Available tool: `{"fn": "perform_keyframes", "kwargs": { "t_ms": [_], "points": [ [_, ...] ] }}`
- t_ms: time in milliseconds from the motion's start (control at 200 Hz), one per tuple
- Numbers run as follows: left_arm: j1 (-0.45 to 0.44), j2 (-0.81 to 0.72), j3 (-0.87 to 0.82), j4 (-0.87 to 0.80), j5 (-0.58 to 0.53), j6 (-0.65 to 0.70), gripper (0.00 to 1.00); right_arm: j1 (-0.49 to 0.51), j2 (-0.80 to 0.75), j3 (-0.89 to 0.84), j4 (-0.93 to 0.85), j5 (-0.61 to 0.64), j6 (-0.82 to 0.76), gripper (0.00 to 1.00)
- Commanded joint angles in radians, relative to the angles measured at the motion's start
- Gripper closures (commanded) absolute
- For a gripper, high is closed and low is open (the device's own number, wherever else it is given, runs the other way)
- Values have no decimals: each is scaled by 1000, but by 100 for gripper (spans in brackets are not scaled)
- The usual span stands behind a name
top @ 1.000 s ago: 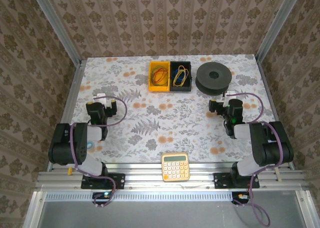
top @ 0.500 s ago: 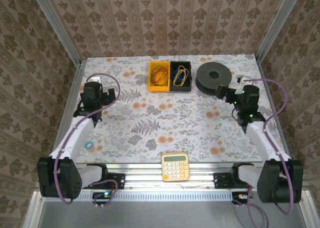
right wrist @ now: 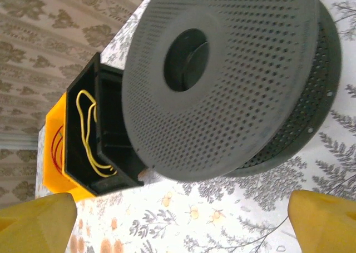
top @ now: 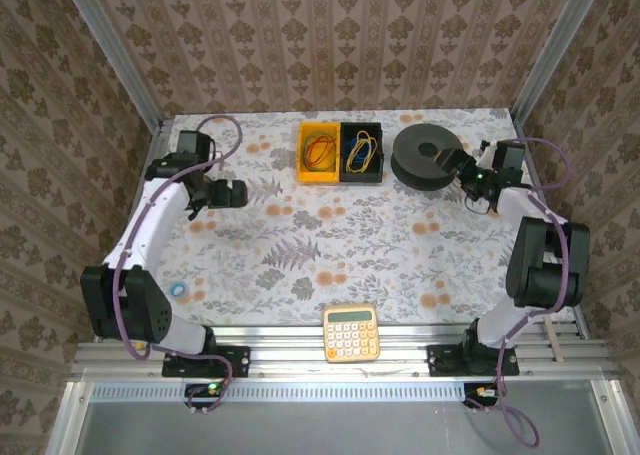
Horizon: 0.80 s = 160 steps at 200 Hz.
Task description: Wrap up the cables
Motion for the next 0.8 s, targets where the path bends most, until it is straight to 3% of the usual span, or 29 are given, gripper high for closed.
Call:
{"fn": "perform_keyframes", "kwargs": {
  "t_ms": [0,285,545,650,795],
  "points": [
    [-10,1,23,-113,34,14,0,-27,59,51,31,-36,61,4],
    [-12,11,26,-122,11,7,0,-35,236,122,148,-68,124,10],
    [-13,20,36,-130,2,0,0,-34,306,140,285,-66,191,15],
    [-13,19,35,-129,-3,-3,0,-35,334,140,352,-78,228,22],
    [-14,21,37,-130,-5,-2,0,-35,370,146,406,-85,270,40]
  ]
}}
